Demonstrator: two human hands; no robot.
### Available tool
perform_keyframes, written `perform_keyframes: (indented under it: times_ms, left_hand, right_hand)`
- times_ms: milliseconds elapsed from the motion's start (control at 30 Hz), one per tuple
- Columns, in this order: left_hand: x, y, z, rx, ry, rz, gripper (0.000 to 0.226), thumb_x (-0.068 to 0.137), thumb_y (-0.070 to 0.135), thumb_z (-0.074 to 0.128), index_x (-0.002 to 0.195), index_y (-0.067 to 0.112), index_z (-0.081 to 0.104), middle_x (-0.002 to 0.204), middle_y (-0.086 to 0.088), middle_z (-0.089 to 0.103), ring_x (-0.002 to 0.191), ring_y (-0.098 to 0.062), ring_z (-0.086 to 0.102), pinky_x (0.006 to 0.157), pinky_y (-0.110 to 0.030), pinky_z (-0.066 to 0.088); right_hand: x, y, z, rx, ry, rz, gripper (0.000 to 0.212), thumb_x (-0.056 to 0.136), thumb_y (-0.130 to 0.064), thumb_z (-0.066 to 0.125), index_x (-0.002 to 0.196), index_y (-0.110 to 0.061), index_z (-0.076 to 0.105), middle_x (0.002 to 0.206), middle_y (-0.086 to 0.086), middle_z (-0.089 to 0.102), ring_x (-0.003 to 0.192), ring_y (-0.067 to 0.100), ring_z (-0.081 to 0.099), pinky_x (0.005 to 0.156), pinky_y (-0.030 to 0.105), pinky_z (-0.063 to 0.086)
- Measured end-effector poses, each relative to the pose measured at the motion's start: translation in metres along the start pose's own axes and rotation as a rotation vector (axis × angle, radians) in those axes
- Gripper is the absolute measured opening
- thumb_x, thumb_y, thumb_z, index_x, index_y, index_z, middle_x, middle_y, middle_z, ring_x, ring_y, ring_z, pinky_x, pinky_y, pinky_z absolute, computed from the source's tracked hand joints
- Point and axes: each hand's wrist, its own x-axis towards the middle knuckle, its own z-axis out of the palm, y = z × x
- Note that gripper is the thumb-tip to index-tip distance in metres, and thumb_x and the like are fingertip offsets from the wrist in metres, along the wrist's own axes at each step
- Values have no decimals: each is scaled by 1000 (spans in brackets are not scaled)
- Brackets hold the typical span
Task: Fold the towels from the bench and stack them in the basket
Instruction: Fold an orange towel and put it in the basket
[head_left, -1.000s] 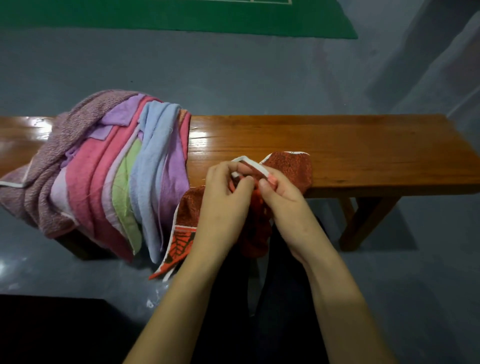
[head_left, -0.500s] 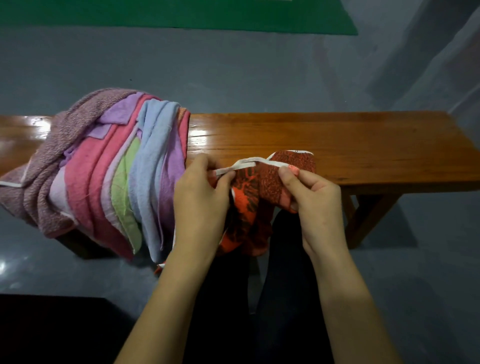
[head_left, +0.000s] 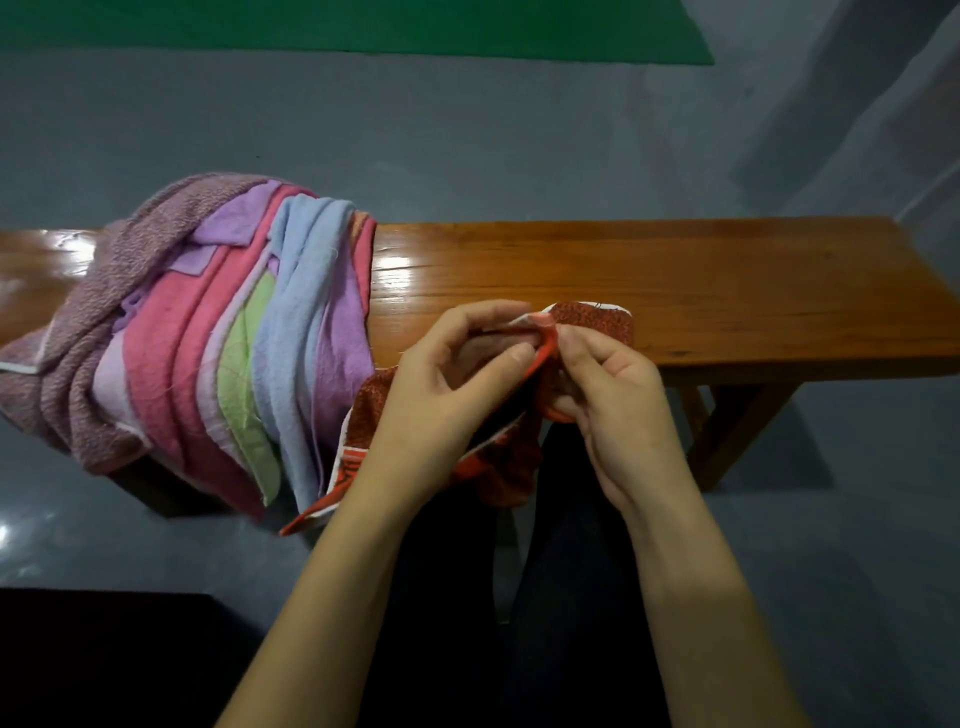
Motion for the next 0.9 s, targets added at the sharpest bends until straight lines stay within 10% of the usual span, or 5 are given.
perform_keyframes:
  times_ms: [333, 900]
  left_hand:
    - [2, 1, 6, 657, 182, 199, 4, 84, 18, 65, 85, 14, 66, 80, 6, 66, 76, -7, 61, 73, -28, 50]
    - [3, -2, 11, 876, 113, 266, 8, 82, 21, 68, 81, 15, 63, 76, 6, 62, 73, -11, 57, 67, -24, 43]
  right_hand:
    - [-4, -1, 1, -92, 51, -58, 25, 98, -17, 49, 90, -13, 72, 82, 11, 69, 75, 18, 63, 69, 25, 52]
    - [0, 2, -8, -6, 79, 34, 14, 92, -12, 56, 86, -7, 68, 70, 2, 71, 63, 9, 65, 58, 18, 52]
